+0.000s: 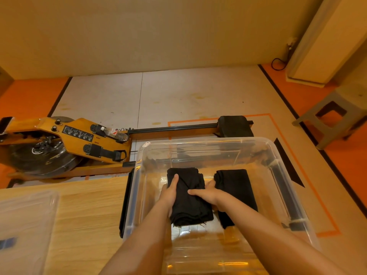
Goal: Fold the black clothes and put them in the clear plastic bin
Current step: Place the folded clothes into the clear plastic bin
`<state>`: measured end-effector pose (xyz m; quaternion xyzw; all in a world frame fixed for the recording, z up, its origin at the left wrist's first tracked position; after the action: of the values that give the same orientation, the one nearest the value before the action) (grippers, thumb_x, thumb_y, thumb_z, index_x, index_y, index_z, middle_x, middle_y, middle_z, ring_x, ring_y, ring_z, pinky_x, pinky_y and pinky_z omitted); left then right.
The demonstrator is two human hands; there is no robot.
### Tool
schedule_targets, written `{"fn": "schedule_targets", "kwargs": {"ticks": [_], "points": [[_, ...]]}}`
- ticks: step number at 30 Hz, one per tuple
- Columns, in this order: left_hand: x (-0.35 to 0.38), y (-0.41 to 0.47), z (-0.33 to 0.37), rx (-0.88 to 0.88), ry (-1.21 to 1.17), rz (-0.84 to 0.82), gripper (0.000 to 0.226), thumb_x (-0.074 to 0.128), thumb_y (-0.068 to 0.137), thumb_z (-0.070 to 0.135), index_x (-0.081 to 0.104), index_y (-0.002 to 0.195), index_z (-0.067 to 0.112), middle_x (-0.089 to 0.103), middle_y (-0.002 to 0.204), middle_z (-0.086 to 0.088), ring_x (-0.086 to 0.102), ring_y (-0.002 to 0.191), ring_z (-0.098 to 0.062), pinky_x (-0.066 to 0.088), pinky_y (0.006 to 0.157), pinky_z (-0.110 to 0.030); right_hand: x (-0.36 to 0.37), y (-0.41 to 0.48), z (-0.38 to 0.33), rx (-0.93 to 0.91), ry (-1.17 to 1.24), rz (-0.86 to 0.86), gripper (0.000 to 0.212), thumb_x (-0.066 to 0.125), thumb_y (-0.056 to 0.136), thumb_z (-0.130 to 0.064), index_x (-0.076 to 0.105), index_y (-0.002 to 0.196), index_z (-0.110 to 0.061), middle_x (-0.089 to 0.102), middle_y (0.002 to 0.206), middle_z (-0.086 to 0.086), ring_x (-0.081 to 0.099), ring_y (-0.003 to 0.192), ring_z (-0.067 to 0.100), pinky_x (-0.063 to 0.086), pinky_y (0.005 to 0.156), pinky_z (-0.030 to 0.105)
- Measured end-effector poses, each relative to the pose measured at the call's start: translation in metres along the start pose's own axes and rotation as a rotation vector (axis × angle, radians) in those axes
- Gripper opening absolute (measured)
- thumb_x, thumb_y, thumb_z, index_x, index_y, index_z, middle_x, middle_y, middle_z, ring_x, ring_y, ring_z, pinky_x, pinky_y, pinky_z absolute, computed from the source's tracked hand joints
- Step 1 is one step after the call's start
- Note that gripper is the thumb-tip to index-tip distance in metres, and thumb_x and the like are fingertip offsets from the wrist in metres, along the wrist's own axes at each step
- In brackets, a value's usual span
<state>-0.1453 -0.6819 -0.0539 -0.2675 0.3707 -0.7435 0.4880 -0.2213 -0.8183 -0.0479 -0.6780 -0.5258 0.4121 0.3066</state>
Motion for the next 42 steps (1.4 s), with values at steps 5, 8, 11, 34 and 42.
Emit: {"fn": "schedule_targets", "kwargs": {"ticks": [5,8,11,34,42], "points": [[0.003,-0.005,0.004,0.027,0.076,-0.041,0.067,0.055,0.089,0.059,0.042,0.135,0.012,0.06,0.118,-0.015,0.061,0.105,-0.032,0.052,0.094,-0.045,0.002,-0.007,0.004,0.121,-0.032,-0.088,0.119,0.069,0.073,-0.063,-0.007,0.152,-0.018,0.038,0.148,0.015,0.054,0.118,0.032,0.054,0.087,0.044],[0.005,-0.01,0.006,0.137,0.207,-0.013,0.052,0.053,0.092,0.055,0.046,0.123,0.014,0.06,0.107,-0.007,0.06,0.101,-0.025,0.05,0.092,-0.039,-0.001,-0.017,-0.004,0.056,-0.172,-0.077,0.1,0.063,0.084,-0.056,0.003,0.152,-0.015,0.039,0.147,0.015,0.051,0.124,0.033,0.049,0.098,0.045],[0.001,-0.008,0.008,0.253,0.334,0.088,0.064,0.055,0.089,0.057,0.045,0.132,0.012,0.059,0.121,-0.009,0.058,0.109,-0.027,0.048,0.099,-0.046,-0.005,-0.033,-0.013,-0.152,-0.421,0.088,0.078,0.054,0.095,-0.045,0.012,0.15,-0.01,0.043,0.145,0.014,0.048,0.128,0.03,0.043,0.103,0.037],[0.006,0.001,-0.007,0.298,0.63,0.236,0.052,0.032,0.103,0.043,0.036,0.143,0.009,0.035,0.147,-0.015,0.034,0.132,-0.034,0.028,0.109,-0.042,0.028,-0.021,-0.008,-0.822,-1.21,0.21,0.101,-0.02,0.065,-0.07,-0.018,0.15,-0.015,-0.034,0.148,0.001,-0.03,0.141,0.017,-0.024,0.11,0.029],[0.017,-0.008,-0.007,0.26,0.549,0.217,0.057,0.026,0.103,0.046,0.029,0.149,0.012,0.031,0.151,-0.013,0.029,0.137,-0.036,0.025,0.113,-0.045,0.015,-0.028,-0.011,-0.838,-1.228,0.192,0.093,-0.017,0.062,-0.071,-0.026,0.139,-0.02,-0.035,0.144,-0.002,-0.034,0.134,0.012,-0.024,0.108,0.026]]}}
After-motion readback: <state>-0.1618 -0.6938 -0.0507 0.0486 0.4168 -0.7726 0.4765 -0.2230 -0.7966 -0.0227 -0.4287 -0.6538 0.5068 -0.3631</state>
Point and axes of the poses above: each hand's wrist, its own y-axis towards the middle knuckle, its own x-axis out of the palm, z = x × y, the point moved 3 cm from there along y, towards the middle knuckle
